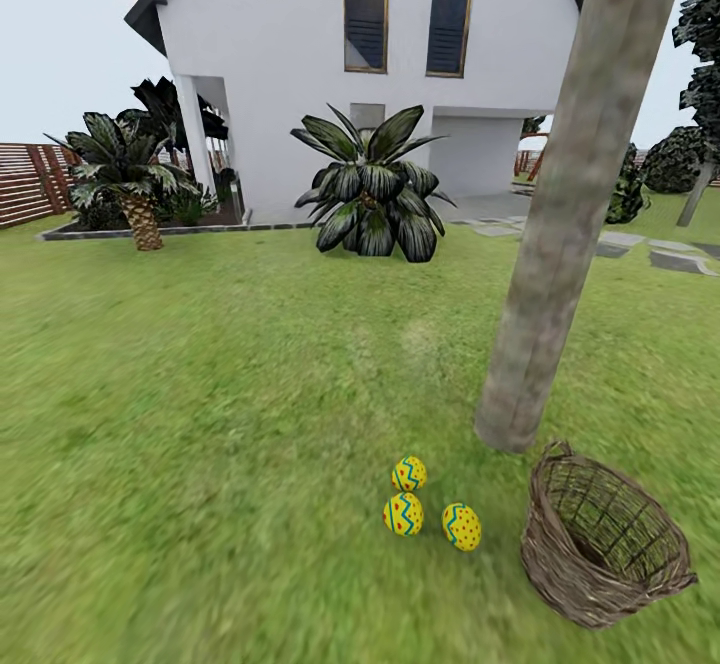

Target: Take the three Easter eggs out of the wicker basket on the lawn in the garden, then place them on the lawn next to a single tree (choose any tree) so that all three eggs are next to the same tree and none are left in the basket.

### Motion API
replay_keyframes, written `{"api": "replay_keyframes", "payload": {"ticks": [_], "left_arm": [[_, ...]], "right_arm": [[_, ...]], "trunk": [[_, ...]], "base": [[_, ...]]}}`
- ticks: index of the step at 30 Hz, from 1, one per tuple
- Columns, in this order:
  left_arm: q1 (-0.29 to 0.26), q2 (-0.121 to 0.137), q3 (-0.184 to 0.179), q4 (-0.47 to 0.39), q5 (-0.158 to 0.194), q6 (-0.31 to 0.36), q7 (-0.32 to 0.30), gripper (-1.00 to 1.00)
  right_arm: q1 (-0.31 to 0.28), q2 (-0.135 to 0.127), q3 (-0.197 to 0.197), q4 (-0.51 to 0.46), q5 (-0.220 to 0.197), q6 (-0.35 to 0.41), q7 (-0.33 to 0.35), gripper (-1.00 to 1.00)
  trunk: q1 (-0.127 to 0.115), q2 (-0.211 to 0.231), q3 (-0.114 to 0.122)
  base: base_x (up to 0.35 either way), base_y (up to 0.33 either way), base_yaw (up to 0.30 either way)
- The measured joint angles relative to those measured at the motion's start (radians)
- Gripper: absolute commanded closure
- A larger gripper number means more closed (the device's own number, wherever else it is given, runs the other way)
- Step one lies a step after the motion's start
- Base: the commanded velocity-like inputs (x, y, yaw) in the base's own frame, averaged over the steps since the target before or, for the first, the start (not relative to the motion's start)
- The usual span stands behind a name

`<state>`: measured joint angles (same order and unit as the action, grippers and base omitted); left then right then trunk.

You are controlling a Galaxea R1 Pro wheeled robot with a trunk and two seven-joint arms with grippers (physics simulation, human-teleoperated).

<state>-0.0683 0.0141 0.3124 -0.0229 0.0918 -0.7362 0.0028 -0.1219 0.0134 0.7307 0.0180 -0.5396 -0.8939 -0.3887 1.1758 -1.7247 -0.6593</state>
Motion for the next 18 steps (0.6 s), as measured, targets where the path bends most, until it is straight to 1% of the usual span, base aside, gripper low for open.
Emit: {"api": "replay_keyframes", "payload": {"ticks": [2, 4, 10, 12, 13, 14, 16, 18], "left_arm": [[0.0, 0.001, 0.0, -0.001, -0.006, 0.059, 0.0, -1.0], [0.0, 0.003, 0.0, -0.001, -0.009, 0.087, 0.0, -1.0], [0.0, 0.002, 0.0, -0.001, -0.011, 0.11, 0.0, -1.0], [0.0, 0.003, 0.0, -0.003, -0.012, 0.138, 0.0, -1.0], [0.0, 0.004, 0.0, -0.018, -0.012, 0.21, 0.0, -1.0], [0.0, 0.004, 0.0, -0.025, -0.012, 0.232, 0.0, -1.0], [0.0, 0.003, -0.001, -0.049, -0.012, 0.301, -0.001, -1.0], [0.0, 0.003, -0.002, -0.059, -0.013, 0.329, -0.003, -1.0]], "right_arm": [[0.0, 0.0, 0.0, 0.0, 0.0, 0.0, 0.0, -1.0], [0.0, -0.001, -0.001, 0.0, 0.0, 0.0, 0.0, -1.0], [0.0, -0.002, 0.0, 0.0, 0.0, 0.0, 0.0, -1.0], [0.0, -0.002, 0.0, 0.0, 0.0, 0.0, 0.0, -1.0], [0.0, -0.002, 0.0, 0.0, 0.0, 0.0, 0.0, -1.0], [0.0, -0.002, 0.0, 0.0, 0.0, 0.0, 0.0, -1.0], [0.0, -0.002, -0.003, 0.0, -0.003, 0.0, -0.001, -1.0], [0.0, -0.002, -0.006, -0.002, -0.007, 0.0, -0.001, -1.0]], "trunk": [[-0.008, 0.014, 0.006], [-0.015, 0.028, 0.013], [-0.038, 0.07, 0.032], [-0.046, 0.084, 0.04], [-0.05, 0.091, 0.045], [-0.054, 0.098, 0.049], [-0.061, 0.112, 0.057], [-0.069, 0.126, 0.065]], "base": [[0.0, 0.0, 0.0], [0.0, 0.0, 0.0], [0.0, 0.0, 0.0], [0.0, 0.0, 0.0], [0.0, 0.0, 0.0], [0.0, 0.0, 0.0], [0.0, 0.0, 0.0], [0.0, 0.0, 0.0]]}}
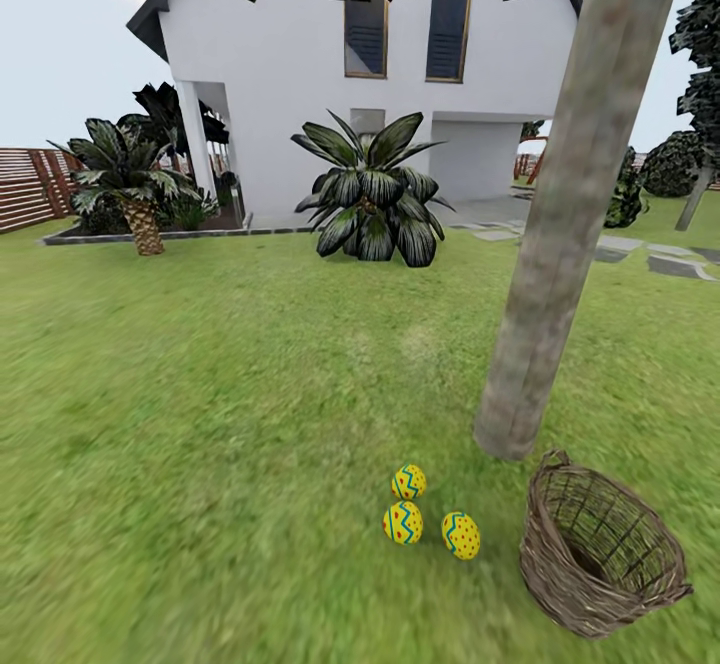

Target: Take the three Easter eggs out of the wicker basket on the lawn in the garden, then place them on the lawn next to a single tree (choose any tree) so that all three eggs are next to the same tree and none are left in the basket.

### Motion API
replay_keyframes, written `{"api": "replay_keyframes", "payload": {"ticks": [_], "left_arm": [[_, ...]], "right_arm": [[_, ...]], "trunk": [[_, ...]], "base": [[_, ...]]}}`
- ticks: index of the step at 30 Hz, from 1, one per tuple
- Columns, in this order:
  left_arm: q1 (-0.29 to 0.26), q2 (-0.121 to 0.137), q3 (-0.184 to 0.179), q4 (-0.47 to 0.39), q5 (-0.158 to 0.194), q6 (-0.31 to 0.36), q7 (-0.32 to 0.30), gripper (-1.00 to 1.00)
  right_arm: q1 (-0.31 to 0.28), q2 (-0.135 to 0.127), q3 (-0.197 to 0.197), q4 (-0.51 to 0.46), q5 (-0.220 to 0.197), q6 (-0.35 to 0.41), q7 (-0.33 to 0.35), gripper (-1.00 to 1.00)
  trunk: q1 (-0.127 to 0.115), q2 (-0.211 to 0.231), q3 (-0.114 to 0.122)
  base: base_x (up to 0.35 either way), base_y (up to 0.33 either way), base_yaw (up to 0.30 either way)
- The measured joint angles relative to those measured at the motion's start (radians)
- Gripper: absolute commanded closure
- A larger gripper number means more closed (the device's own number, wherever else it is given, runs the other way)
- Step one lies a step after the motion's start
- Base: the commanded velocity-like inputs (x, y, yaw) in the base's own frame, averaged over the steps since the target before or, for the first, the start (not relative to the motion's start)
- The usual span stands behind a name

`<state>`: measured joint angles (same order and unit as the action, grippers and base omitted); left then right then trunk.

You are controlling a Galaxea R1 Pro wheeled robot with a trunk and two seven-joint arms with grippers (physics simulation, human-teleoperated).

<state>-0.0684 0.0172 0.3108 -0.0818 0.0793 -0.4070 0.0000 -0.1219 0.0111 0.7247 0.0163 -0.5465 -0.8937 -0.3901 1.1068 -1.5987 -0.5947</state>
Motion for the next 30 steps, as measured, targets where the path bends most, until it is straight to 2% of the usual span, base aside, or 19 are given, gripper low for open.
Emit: {"api": "replay_keyframes", "payload": {"ticks": [2, 7, 15, 18, 21, 26, 30], "left_arm": [[0.0, 0.0, 0.0, -0.008, 0.001, 0.016, -0.004, -1.0], [0.0, 0.005, 0.004, -0.038, 0.003, -0.029, 0.0, -1.0], [0.0, -0.001, 0.006, -0.05, 0.006, -0.051, -0.002, -1.0], [0.0, -0.028, 0.003, -0.051, 0.006, -0.052, -0.004, -1.0], [0.0, -0.043, 0.004, -0.047, 0.006, -0.048, -0.002, -1.0], [0.0, -0.049, 0.006, 0.015, 0.007, -0.042, 0.003, -1.0], [0.0, -0.048, 0.005, 0.032, 0.007, -0.041, 0.004, -1.0]], "right_arm": [[0.0, 0.005, 0.004, -0.003, -0.001, 0.001, 0.0, -1.0], [0.0, 0.004, 0.002, -0.002, -0.002, 0.003, 0.0, -1.0], [0.0, 0.006, 0.003, -0.002, -0.002, 0.003, 0.0, -1.0], [0.0, 0.004, 0.003, -0.002, -0.002, 0.003, 0.0, -1.0], [0.0, 0.005, 0.003, -0.002, -0.002, 0.003, 0.0, -1.0], [0.0, 0.005, 0.003, -0.002, -0.002, 0.003, 0.0, -1.0], [0.0, 0.005, 0.003, -0.002, -0.002, 0.003, 0.0, -1.0]], "trunk": [[0.0, 0.0, 0.0], [0.0, 0.0, 0.001], [0.0, 0.0, 0.001], [0.0, 0.0, 0.001], [0.0, 0.0, 0.001], [0.0, 0.0, 0.001], [0.0, 0.0, 0.001]], "base": [[0.0, 0.0, 0.0], [0.0, 0.0, 0.0], [0.0, 0.0, 0.0], [0.0, 0.0, 0.0], [0.0, 0.0, 0.0], [0.0, 0.0, 0.0], [0.0, 0.0, 0.0]]}}
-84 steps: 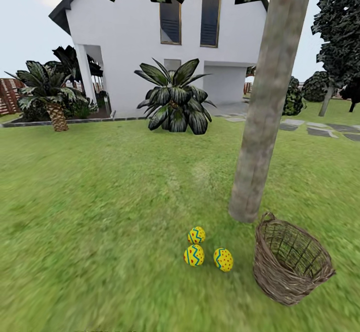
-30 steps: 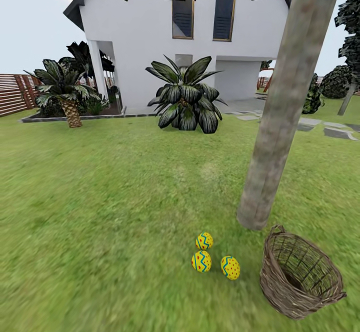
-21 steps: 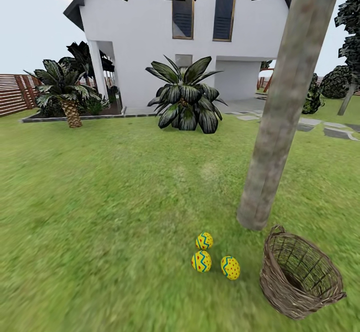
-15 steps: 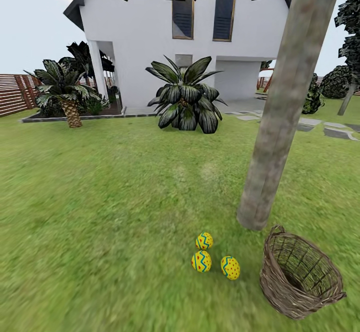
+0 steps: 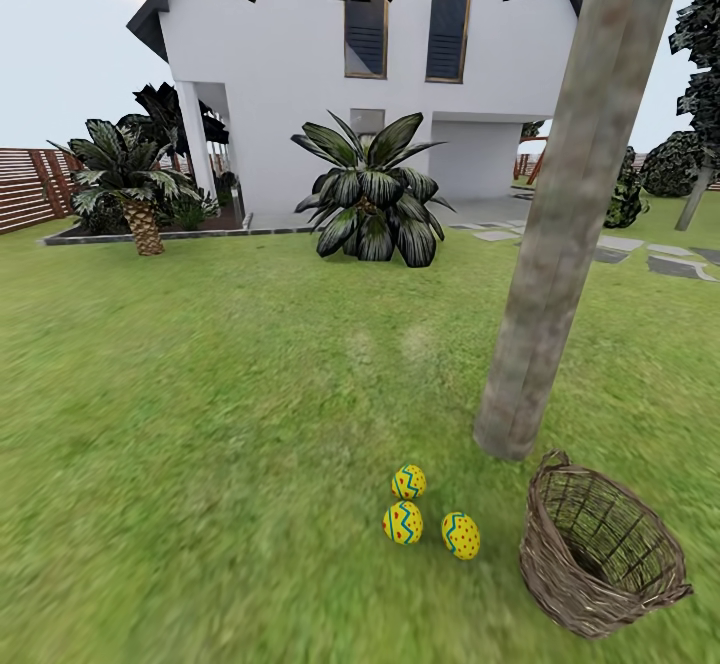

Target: Take the three Easter eggs out of the wicker basket on the lawn in the garden, then place them on the lawn next to a single tree (choose any tree) so that all three eggs are next to the same tree and none are left in the basket.

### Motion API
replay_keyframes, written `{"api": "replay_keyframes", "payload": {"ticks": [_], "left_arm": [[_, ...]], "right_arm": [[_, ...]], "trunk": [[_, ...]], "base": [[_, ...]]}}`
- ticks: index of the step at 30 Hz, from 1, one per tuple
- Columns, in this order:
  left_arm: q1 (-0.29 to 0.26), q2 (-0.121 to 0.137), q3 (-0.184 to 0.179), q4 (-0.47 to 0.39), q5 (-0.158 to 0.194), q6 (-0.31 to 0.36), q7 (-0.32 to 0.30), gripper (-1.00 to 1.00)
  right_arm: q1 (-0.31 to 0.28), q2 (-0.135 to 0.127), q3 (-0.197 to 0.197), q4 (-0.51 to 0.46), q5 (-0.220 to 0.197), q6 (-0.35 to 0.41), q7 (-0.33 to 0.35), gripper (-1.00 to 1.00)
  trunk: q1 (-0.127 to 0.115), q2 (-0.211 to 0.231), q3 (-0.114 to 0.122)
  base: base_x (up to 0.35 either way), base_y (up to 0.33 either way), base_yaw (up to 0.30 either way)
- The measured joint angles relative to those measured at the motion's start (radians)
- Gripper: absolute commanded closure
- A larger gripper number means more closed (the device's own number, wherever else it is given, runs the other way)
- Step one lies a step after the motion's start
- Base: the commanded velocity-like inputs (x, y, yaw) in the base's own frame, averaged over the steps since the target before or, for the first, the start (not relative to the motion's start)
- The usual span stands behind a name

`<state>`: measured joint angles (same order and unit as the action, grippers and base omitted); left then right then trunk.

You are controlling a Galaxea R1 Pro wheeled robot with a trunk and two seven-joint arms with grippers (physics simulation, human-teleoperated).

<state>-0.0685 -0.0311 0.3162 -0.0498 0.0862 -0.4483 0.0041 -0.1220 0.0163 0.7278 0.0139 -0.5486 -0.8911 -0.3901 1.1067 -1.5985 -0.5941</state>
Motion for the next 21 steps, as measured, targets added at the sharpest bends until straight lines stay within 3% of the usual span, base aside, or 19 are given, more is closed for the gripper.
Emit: {"api": "replay_keyframes", "payload": {"ticks": [21], "left_arm": [[0.0, -0.001, -0.001, 0.003, 0.0, 0.0, 0.0, -1.0]], "right_arm": [[0.0, 0.0, 0.0, 0.0, 0.0, 0.0, 0.0, -1.0]], "trunk": [[0.0, 0.0, 0.0]], "base": [[0.0, 0.0, 0.0]]}}
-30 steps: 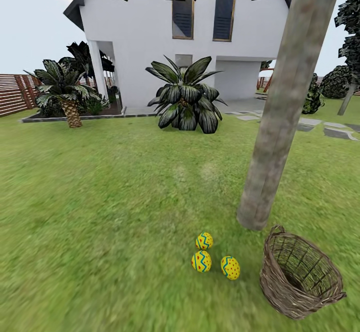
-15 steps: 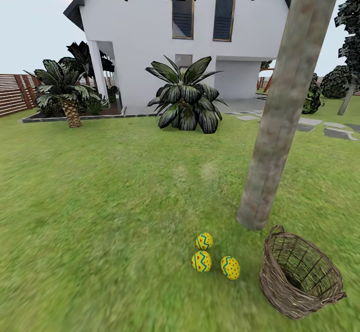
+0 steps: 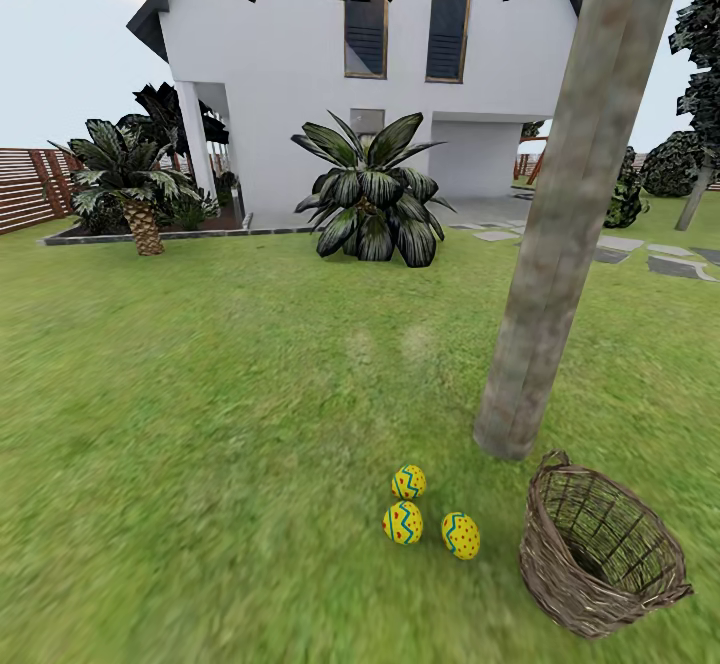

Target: Take the three Easter eggs out of the wicker basket on the lawn in the garden, then place them on the lawn next to a single tree (choose any tree) so that all three eggs are next to the same tree and none are left in the basket.

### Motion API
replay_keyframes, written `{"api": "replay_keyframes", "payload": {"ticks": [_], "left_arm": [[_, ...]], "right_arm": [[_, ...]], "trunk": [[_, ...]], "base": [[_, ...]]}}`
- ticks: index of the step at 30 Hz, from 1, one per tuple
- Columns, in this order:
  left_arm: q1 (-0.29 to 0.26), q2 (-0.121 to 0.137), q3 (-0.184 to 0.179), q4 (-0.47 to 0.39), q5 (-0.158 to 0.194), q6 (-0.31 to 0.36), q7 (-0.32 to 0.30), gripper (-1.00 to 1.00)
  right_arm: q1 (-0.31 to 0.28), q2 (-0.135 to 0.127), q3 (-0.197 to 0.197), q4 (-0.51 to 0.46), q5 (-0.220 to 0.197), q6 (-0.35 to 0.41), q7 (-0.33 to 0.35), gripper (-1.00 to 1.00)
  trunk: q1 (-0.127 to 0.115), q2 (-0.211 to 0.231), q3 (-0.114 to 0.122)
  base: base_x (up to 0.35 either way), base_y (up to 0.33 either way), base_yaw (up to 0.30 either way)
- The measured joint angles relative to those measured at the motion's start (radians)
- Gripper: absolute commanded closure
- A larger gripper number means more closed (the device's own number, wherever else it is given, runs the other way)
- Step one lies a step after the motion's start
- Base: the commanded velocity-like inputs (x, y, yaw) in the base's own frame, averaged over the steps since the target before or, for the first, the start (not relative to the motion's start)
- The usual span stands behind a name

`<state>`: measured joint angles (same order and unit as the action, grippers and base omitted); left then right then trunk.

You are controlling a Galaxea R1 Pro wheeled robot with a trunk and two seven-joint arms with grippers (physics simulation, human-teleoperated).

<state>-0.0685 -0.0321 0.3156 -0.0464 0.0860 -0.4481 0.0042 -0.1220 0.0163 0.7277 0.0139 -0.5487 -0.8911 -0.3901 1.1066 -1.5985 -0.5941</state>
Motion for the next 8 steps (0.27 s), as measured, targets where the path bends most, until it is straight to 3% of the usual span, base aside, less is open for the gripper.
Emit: {"api": "replay_keyframes", "payload": {"ticks": [8], "left_arm": [[0.0, 0.0, 0.0, 0.0, 0.0, 0.0, 0.0, -1.0]], "right_arm": [[0.0, 0.0, 0.0, 0.0, 0.0, 0.0, 0.0, -1.0]], "trunk": [[0.0, 0.0, 0.0]], "base": [[0.0, 0.0, 0.0]]}}
